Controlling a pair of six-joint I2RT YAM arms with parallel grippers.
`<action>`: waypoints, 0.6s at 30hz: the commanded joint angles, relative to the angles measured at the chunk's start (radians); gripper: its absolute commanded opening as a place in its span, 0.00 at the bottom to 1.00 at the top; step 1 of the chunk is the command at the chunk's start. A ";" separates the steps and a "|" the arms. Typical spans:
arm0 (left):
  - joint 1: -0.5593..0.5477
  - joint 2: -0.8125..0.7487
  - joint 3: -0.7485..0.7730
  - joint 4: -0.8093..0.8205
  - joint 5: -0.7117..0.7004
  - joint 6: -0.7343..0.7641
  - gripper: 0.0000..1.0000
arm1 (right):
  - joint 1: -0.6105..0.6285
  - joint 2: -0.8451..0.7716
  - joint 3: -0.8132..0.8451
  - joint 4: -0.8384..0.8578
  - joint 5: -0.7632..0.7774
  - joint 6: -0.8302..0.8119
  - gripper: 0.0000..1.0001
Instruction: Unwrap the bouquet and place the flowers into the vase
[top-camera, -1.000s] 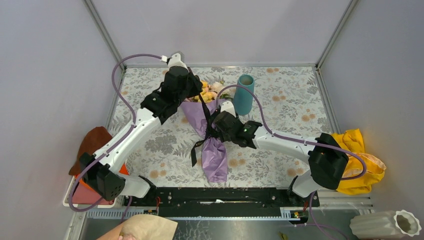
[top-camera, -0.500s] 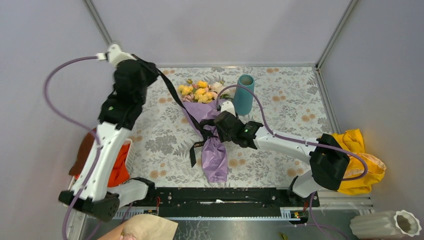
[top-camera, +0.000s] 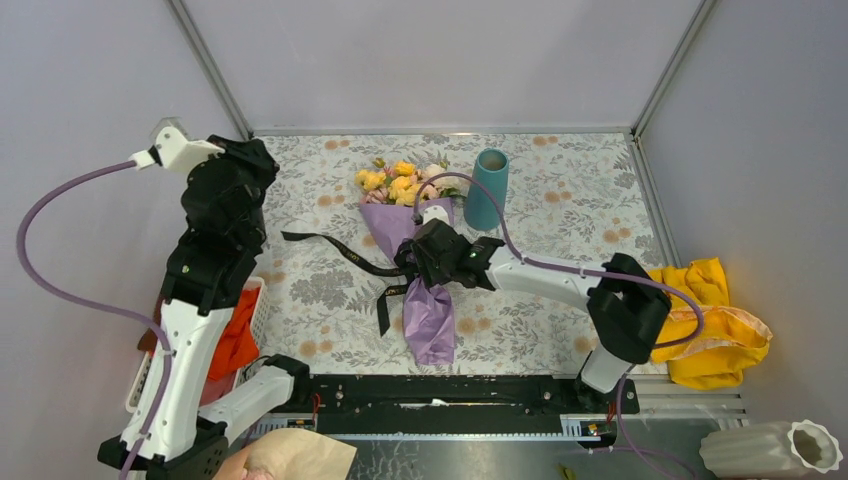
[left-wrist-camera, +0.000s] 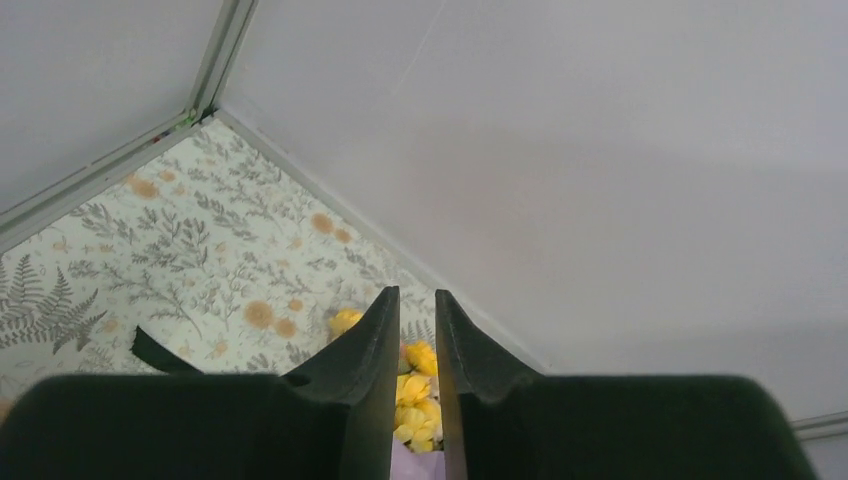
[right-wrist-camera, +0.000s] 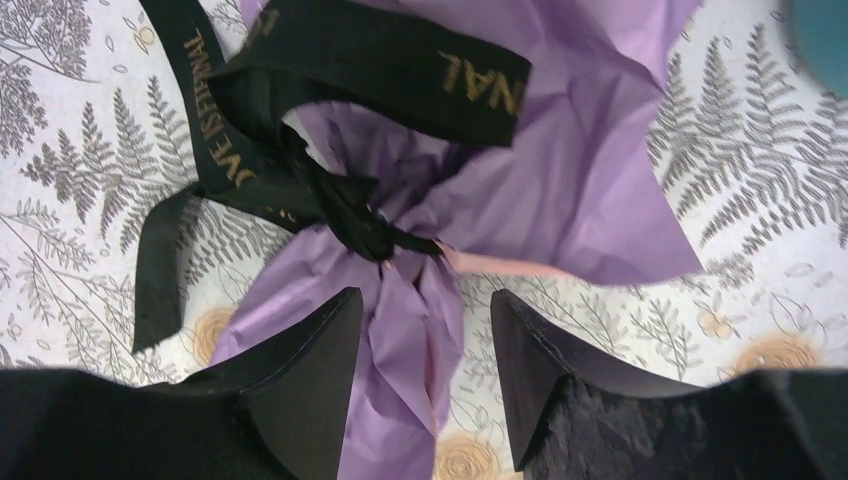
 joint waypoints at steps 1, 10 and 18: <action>0.001 0.032 -0.048 -0.016 0.058 0.000 0.26 | -0.007 0.086 0.116 0.035 -0.060 -0.019 0.57; 0.001 0.103 -0.251 -0.002 0.309 -0.046 0.26 | -0.007 0.237 0.236 0.015 0.034 -0.085 0.24; -0.025 0.196 -0.496 0.148 0.602 0.005 0.28 | -0.007 0.181 0.193 0.043 0.032 -0.071 0.00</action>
